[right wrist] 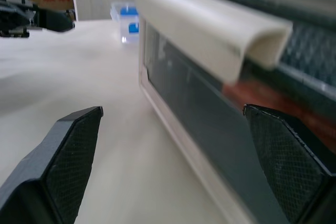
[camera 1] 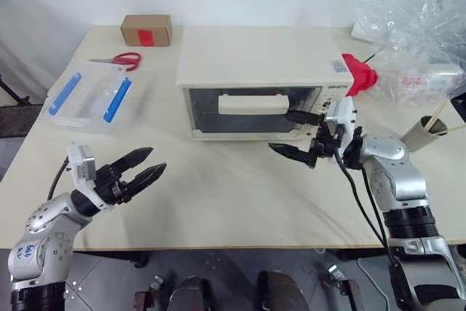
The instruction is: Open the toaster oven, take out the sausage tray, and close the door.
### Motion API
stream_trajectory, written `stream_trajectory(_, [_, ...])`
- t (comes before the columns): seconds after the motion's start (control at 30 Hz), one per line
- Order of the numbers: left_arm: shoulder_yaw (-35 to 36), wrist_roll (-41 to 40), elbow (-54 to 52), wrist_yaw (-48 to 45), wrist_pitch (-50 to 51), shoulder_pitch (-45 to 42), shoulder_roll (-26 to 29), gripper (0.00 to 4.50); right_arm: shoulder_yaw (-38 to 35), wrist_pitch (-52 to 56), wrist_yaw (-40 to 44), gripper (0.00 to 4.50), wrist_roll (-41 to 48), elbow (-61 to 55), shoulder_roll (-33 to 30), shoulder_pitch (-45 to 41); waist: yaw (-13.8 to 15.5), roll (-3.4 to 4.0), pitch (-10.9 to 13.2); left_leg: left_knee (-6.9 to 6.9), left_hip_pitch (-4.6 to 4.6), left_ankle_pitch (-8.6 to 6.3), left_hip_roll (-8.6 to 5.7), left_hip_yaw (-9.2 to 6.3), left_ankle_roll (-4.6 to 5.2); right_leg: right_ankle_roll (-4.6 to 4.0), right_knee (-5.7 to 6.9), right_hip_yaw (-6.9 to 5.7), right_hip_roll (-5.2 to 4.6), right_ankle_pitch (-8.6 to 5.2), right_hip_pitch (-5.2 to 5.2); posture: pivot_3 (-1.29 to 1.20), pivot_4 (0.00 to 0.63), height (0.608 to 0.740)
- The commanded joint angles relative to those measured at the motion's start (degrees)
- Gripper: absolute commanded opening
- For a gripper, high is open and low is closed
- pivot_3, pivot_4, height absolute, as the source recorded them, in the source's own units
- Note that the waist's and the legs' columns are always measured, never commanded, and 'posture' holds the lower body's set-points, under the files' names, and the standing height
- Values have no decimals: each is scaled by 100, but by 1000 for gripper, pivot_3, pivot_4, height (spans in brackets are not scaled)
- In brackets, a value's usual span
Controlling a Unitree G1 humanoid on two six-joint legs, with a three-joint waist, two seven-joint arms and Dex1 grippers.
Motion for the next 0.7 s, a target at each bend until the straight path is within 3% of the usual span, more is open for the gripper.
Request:
stream_trajectory(0.03, [-24, 8, -5, -67, -140, -59, -22, 3427, -202, -265, 108, 4500, 155, -117, 67, -97, 5, 0, 0, 1, 0, 0, 0, 0, 0, 0, 0, 0, 0, 0, 0, 0, 150, 740])
stream_trajectory(0.37, [-29, -163, 161, 29, -35, -275, -81, 3427, -14, -241, 697, 4500, 245, -1062, -330, 453, 3, 1, 0, 0, -1, -1, 0, -1, 1, 0, -2, 0, -1, 0, 0, 0, 150, 740])
stream_trajectory(0.53, [33, -451, 369, 162, 221, -818, -153, 3427, 152, -1057, 1059, 4500, -208, -1103, -486, 742, 7, 0, 0, 1, -2, -1, -1, -2, 1, 0, -3, -1, -1, 0, 1, 0, 150, 740])
stream_trajectory(0.7, [12, -656, 682, 243, 362, -1525, -287, 2196, 187, -1340, 1053, 4500, -361, -948, -430, 754, 1, 0, 1, -1, -1, 0, -1, -2, 0, 1, -2, -3, 1, 0, 1, 0, 150, 740])
